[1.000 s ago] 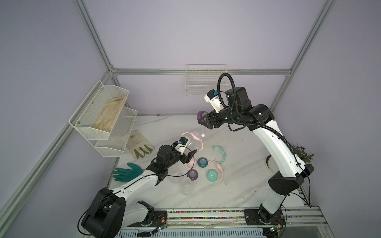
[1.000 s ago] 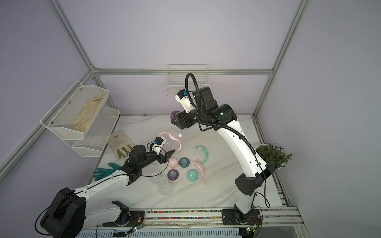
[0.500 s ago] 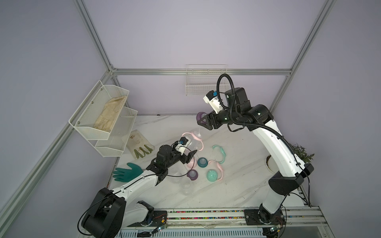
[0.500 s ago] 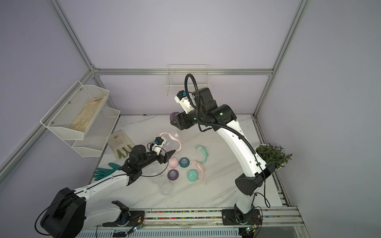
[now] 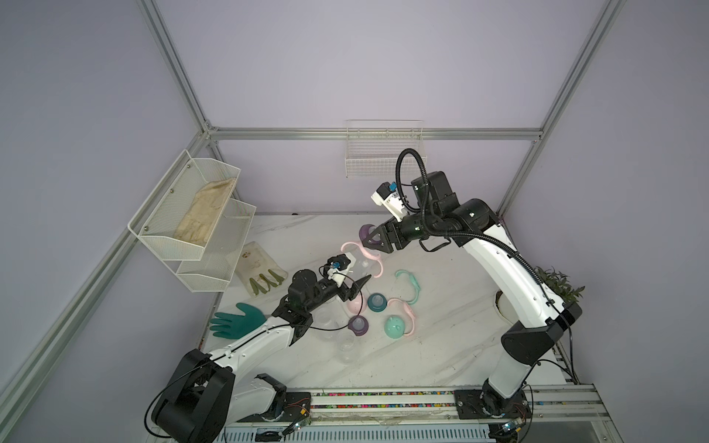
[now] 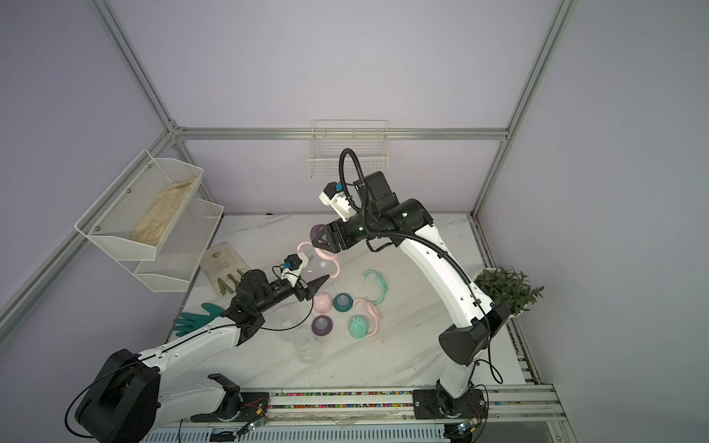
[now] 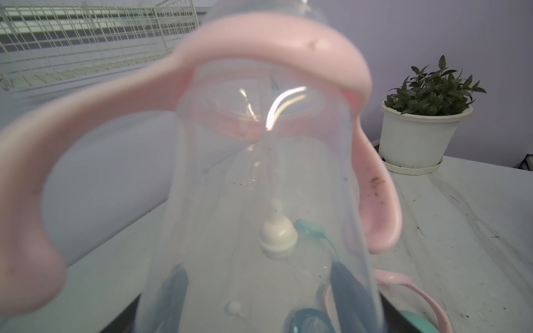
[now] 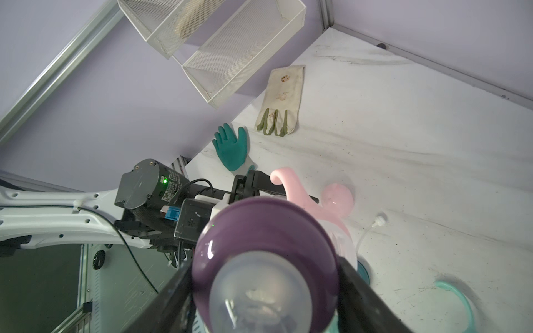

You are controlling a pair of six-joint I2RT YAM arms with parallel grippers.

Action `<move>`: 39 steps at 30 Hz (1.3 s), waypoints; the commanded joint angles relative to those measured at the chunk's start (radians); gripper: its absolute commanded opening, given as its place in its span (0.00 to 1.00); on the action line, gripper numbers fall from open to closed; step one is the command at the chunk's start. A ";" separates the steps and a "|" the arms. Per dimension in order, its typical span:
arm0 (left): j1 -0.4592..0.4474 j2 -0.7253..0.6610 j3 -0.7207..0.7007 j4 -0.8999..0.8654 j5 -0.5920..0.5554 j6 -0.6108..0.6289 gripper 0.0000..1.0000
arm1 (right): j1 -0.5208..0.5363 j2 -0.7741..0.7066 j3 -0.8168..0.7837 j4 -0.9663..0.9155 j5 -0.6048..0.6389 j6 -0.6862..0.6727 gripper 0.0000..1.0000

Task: Assemble the baby bottles
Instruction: Close the nipple on the baby bottle.

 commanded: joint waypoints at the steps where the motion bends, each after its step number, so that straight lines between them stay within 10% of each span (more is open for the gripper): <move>1: -0.005 -0.039 -0.026 0.113 0.057 0.052 0.00 | -0.004 -0.045 -0.034 -0.029 -0.079 0.008 0.43; 39: -0.005 -0.041 0.016 0.087 0.113 0.133 0.00 | -0.073 -0.104 -0.188 -0.073 -0.179 -0.048 0.39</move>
